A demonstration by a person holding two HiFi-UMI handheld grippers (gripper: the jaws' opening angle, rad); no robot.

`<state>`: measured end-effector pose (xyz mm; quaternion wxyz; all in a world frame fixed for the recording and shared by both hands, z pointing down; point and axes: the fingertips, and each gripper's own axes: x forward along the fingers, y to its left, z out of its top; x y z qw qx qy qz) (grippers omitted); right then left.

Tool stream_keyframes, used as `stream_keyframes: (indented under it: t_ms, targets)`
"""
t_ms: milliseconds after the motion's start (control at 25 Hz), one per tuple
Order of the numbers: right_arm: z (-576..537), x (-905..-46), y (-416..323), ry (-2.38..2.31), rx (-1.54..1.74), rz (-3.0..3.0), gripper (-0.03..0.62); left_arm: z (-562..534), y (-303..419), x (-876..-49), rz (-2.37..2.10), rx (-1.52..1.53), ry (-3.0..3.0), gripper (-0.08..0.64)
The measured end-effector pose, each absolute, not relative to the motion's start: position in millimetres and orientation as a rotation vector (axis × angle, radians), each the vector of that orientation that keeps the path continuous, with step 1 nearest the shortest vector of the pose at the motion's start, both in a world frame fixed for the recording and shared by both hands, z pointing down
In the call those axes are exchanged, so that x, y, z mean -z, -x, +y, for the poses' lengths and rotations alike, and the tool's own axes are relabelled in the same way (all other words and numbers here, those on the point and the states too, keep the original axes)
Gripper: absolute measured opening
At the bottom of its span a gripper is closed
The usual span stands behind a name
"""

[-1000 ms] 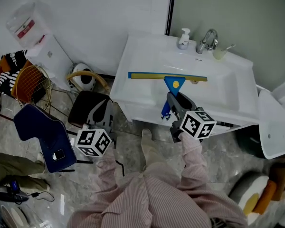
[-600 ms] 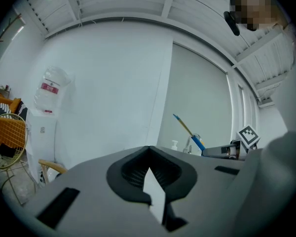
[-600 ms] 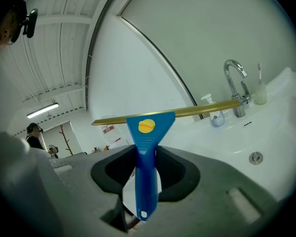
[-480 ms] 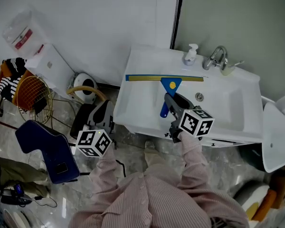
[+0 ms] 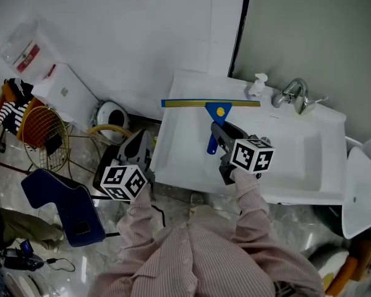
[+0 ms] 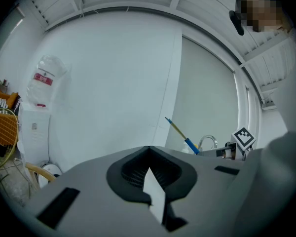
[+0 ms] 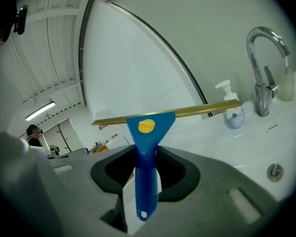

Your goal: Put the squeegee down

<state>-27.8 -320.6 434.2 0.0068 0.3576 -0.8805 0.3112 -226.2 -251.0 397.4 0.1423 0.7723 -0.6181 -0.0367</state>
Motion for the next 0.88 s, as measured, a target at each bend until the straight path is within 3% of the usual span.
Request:
stream_keyframes:
  t_ms: [880]
  targets:
    - [-398, -504, 80, -0.986, -1.104, -2.557, 0.127, -338, 233, -467, -1.62, 0.012, -2.118, 0.002]
